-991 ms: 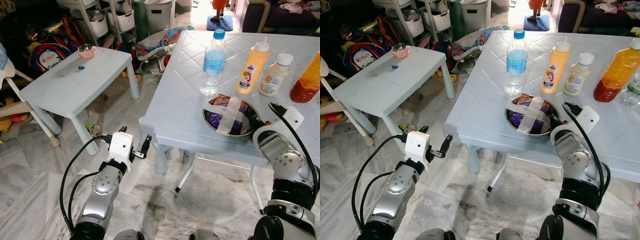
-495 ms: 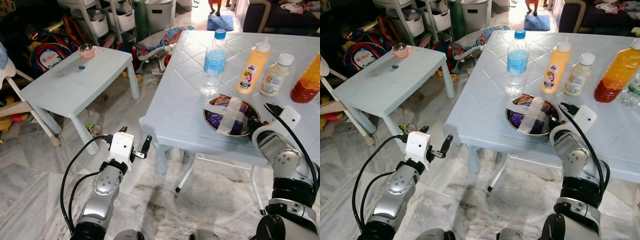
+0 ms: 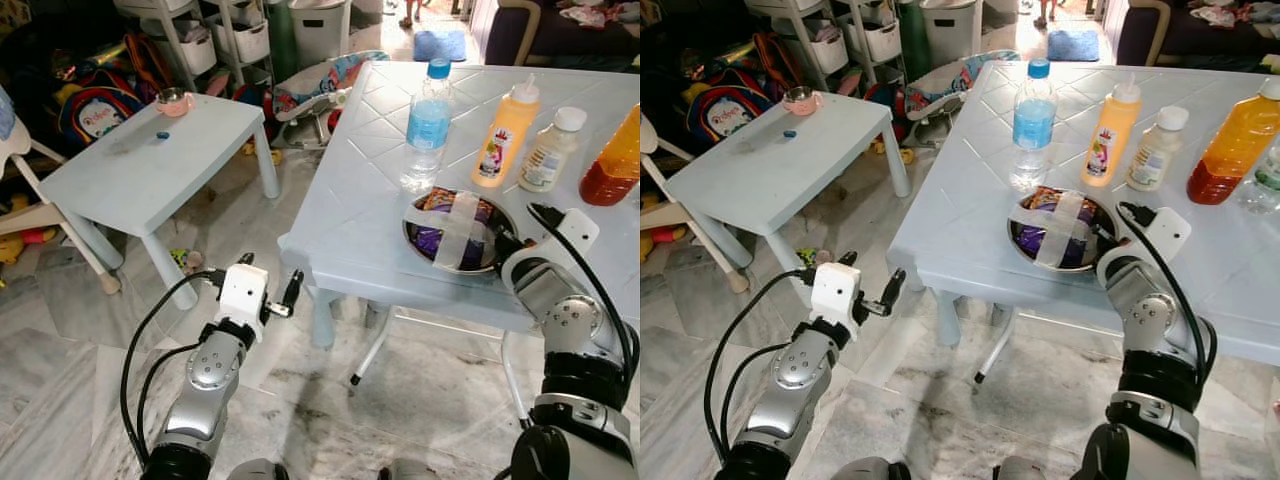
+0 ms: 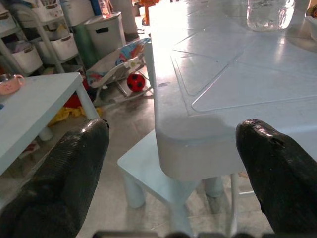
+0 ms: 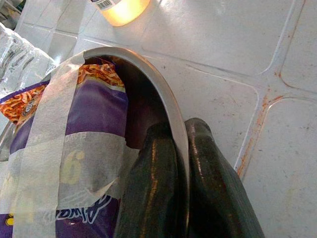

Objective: Restocking fridge

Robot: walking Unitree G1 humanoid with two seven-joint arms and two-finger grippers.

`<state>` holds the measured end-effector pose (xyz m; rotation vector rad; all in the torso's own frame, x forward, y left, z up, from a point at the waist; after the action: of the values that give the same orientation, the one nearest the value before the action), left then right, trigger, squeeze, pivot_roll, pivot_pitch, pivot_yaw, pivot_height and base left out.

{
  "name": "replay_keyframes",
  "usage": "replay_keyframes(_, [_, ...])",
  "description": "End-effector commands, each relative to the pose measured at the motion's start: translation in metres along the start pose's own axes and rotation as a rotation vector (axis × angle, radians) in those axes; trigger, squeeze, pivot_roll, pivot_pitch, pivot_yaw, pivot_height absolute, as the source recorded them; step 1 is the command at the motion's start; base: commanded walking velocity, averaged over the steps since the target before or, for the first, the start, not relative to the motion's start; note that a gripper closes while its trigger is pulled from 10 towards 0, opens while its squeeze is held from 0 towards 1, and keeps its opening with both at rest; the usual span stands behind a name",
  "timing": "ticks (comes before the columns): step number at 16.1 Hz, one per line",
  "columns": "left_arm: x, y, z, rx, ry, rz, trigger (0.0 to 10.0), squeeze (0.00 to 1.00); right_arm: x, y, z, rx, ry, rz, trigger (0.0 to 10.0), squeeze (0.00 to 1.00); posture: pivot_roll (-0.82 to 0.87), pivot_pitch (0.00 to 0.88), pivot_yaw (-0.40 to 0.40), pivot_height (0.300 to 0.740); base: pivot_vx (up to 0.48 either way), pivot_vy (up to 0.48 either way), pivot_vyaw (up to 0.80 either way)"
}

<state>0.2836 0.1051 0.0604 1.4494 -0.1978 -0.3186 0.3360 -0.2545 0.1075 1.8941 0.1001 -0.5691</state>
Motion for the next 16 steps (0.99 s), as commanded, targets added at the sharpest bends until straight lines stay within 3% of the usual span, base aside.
replay_keyframes(1, [0.0, 0.004, -0.004, 0.019, 0.014, 0.012, 10.0, 0.0, 0.0, -0.018, -0.006, -0.033, 0.0, -0.05, 0.0, 0.0, -0.08, 0.0, 0.09, 0.74, 0.0, 0.0, 0.0])
replay_keyframes(4, [-0.001, 0.001, -0.015, 0.026, 0.114, -0.009, 10.0, 0.0, -0.011, -0.025, -0.029, -0.022, 0.085, 0.024, 0.0, 0.0, -0.07, 0.0, 0.086, 0.74, 0.0, 0.0, 0.0])
replay_keyframes(6, [-0.002, -0.001, -0.018, 0.021, 0.137, -0.015, 10.0, 0.0, -0.02, -0.037, -0.039, -0.073, 0.113, 0.066, 0.0, 0.0, -0.07, 0.0, 0.086, 0.74, 0.0, 0.0, 0.0])
replay_keyframes(8, [-0.003, -0.004, -0.018, 0.017, 0.142, -0.032, 10.0, 0.0, -0.026, -0.049, -0.045, -0.153, 0.122, 0.108, 0.0, 0.0, -0.07, 0.0, 0.093, 0.74, 0.0, 0.0, 0.0])
replay_keyframes(10, [-0.004, -0.006, -0.018, 0.017, 0.145, -0.036, 10.0, 0.0, -0.027, -0.052, -0.045, -0.175, 0.132, 0.125, 0.0, 0.0, -0.07, 0.0, 0.097, 0.74, 0.0, 0.0, 0.0])
replay_keyframes(11, [-0.003, -0.007, -0.017, 0.016, 0.147, -0.042, 10.0, 0.0, -0.027, -0.055, -0.045, -0.213, 0.141, 0.142, 3.5, 0.0, -0.07, 0.0, 0.096, 0.74, 0.0, 0.0, 0.0])
replay_keyframes(12, [-0.003, -0.009, -0.017, 0.012, 0.148, -0.052, 10.0, 0.0, -0.027, -0.058, -0.047, -0.226, 0.163, 0.156, 10.0, 0.0, -0.08, 0.0, 0.098, 0.74, 0.0, 0.0, 0.0])
replay_keyframes(16, [-0.004, -0.014, -0.02, -0.002, 0.162, -0.072, 10.0, 0.0, -0.029, -0.062, -0.055, -0.219, 0.209, 0.208, 10.0, 0.0, -0.08, 0.0, 0.102, 0.74, -0.262, 0.0, 0.0])
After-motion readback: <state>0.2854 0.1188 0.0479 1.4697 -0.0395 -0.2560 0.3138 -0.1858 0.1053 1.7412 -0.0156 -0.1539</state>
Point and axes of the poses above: a point about 5 cm out from each wrist's last joint towards the gripper, its own x axis pointing out of the wrist towards the gripper, its own y axis along the axis of the wrist's last joint, z = x × y, the point moved 2 cm from there along x, pointing out of the wrist towards the gripper, and after that the axes turned 12 degrees about -x, right-handed, at the moved point
